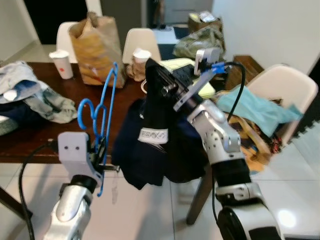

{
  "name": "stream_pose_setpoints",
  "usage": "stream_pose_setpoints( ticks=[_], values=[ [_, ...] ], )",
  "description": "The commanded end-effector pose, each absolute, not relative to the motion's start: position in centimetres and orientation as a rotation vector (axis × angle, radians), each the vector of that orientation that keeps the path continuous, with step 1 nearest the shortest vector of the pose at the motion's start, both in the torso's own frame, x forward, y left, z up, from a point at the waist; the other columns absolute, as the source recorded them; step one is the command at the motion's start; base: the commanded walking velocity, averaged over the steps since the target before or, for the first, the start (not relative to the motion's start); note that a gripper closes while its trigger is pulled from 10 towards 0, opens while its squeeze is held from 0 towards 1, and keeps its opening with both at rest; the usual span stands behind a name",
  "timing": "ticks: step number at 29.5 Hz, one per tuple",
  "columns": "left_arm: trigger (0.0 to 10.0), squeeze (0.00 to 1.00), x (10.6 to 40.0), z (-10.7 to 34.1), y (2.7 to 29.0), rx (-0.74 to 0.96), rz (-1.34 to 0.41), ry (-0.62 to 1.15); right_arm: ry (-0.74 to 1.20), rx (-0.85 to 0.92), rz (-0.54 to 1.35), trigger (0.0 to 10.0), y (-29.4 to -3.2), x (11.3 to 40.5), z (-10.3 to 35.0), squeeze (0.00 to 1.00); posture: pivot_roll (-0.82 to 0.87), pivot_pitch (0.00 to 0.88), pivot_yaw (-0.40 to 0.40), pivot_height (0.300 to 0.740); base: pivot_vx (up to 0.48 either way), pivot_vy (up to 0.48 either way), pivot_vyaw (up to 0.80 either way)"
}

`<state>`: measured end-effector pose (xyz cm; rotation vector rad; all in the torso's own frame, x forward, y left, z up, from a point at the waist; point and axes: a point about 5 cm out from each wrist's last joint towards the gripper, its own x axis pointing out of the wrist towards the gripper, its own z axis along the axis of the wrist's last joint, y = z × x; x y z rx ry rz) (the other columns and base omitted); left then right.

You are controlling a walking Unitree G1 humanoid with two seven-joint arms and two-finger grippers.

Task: Hang hanger

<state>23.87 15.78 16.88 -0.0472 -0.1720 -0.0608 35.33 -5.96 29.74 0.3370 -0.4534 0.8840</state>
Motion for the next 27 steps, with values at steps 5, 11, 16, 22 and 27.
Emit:
stream_pose_setpoints(
  ticks=[5, 11, 16, 22, 27],
  values=[
    [10.0, 0.00, 23.8, 15.7, 15.6, -0.037, -0.051, -0.125, -0.417, 0.262, 0.826, 10.0, -4.8, 36.0, 29.4, 0.00, 0.05, 0.056, -0.032, 0.740, 0.465, 0.000, 0.11],
    [10.0, 0.00, 23.8, 15.2, 15.2, -0.045, -0.064, -0.102, -0.355, 0.146, 0.753, 10.0, -4.8, 36.6, 28.4, 0.00, 0.04, 0.057, -0.029, 0.740, 0.465, 0.000, 0.00],
    [10.0, 0.00, 23.6, 14.5, 13.9, -0.077, -0.145, -0.066, -0.277, 0.009, 0.588, 10.0, -6.0, 37.9, 26.8, 0.00, 0.04, 0.058, -0.025, 0.740, 0.299, 0.000, 0.00],
    [10.0, 0.00, 23.4, 14.1, 12.8, -0.084, -0.207, -0.048, -0.223, -0.088, 0.357, 10.0, -9.8, 39.4, 26.0, 0.00, 0.04, 0.057, -0.021, 0.740, 0.000, 0.000, 0.00],
    [10.0, 0.00, 23.3, 13.9, 12.6, -0.085, -0.218, -0.043, -0.212, -0.109, 0.277, 10.0, -13.5, 39.8, 26.5, 0.00, 0.03, 0.060, -0.021, 0.740, 0.000, 0.000, 0.00]
  ],
)
